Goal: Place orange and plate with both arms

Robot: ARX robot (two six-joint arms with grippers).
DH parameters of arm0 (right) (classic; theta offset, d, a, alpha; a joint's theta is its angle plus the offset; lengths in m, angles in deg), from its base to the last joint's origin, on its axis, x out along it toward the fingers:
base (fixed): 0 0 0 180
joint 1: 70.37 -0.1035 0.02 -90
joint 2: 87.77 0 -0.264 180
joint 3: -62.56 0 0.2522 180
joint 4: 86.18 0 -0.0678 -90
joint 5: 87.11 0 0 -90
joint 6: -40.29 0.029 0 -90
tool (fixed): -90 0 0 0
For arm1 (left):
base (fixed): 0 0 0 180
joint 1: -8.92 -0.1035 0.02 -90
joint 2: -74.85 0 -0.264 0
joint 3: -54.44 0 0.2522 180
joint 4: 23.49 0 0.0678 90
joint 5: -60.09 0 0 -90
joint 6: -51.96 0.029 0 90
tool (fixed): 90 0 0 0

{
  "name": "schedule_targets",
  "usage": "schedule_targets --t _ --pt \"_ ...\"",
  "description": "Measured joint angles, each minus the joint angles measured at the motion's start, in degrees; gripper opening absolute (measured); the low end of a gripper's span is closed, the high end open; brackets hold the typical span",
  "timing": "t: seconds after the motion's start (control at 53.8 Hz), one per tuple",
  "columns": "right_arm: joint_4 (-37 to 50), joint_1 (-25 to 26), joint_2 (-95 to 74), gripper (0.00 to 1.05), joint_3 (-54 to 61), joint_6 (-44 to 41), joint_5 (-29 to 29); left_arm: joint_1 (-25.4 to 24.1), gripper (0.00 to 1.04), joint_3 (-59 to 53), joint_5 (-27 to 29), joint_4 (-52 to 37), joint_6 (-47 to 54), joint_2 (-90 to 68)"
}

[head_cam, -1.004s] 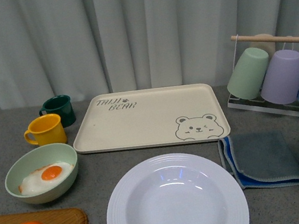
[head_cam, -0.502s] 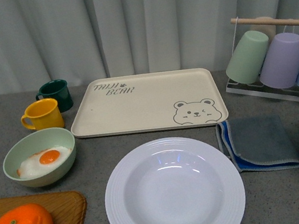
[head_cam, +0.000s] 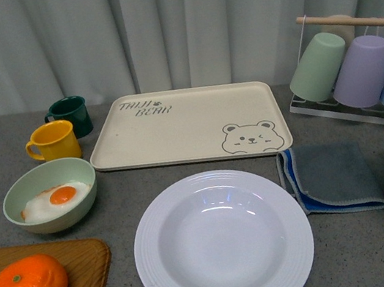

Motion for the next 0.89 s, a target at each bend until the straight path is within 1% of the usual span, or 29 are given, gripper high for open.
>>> schedule_targets --t 0.892 --pt "0.00 0.00 0.00 0.95 0.00 -0.02 0.02 0.00 0.98 0.00 0.02 0.00 0.02 0.00"
